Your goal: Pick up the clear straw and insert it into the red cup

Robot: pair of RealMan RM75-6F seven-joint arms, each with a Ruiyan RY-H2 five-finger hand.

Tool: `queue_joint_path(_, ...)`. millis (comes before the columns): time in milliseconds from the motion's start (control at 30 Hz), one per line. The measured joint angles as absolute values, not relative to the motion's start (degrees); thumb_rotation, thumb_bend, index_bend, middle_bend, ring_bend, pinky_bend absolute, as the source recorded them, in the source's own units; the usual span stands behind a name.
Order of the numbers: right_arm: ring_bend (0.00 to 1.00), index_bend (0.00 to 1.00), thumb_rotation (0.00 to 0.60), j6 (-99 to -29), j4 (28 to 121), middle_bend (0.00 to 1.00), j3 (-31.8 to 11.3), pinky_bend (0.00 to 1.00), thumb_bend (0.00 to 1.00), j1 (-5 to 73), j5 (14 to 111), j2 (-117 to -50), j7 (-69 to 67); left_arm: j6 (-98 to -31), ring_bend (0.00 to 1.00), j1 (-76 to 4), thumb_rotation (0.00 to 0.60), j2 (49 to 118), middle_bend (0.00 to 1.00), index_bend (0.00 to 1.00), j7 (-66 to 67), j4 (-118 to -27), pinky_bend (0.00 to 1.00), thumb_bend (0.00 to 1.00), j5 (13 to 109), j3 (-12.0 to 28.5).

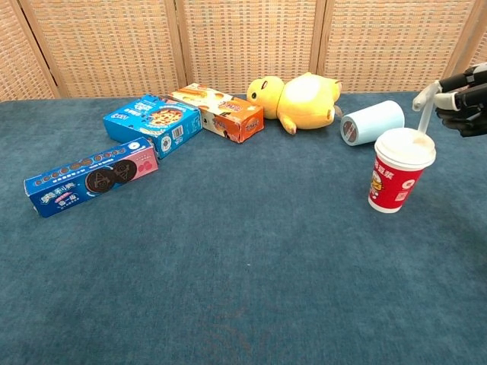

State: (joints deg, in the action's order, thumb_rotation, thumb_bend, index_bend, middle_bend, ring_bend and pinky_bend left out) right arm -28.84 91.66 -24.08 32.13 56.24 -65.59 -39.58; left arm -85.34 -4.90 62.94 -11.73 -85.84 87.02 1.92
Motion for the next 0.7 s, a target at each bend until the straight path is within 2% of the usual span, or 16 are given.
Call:
queue_joint_path(233, 0.82, 0.59, 0.600, -28.0, 91.0, 0.88, -23.9, 1.00, 0.40, 32.1, 56.8, -65.4, -40.4, -85.2, 0.00, -5.0, 0.600, 63.0, 0.00, 0.00, -11.6, -85.9, 0.00, 0.10, 87.0, 1.9)
queue_joint_path(433, 0.82, 0.55, 0.600, -27.6, 90.6, 0.88, -23.9, 1.00, 0.24, 32.0, 57.5, -65.4, -41.4, -85.1, 0.00, -5.0, 0.600, 63.0, 0.00, 0.00, -11.6, -85.9, 0.00, 0.10, 87.0, 1.9)
queue_joint_path(700, 0.82, 0.53, 0.600, -27.4, 90.6, 0.88, -23.8, 1.00, 0.22, 31.9, 58.6, -65.4, -42.0, -85.3, 0.00, -4.9, 0.600, 63.0, 0.00, 0.00, -11.7, -85.8, 0.00, 0.10, 87.1, 1.8)
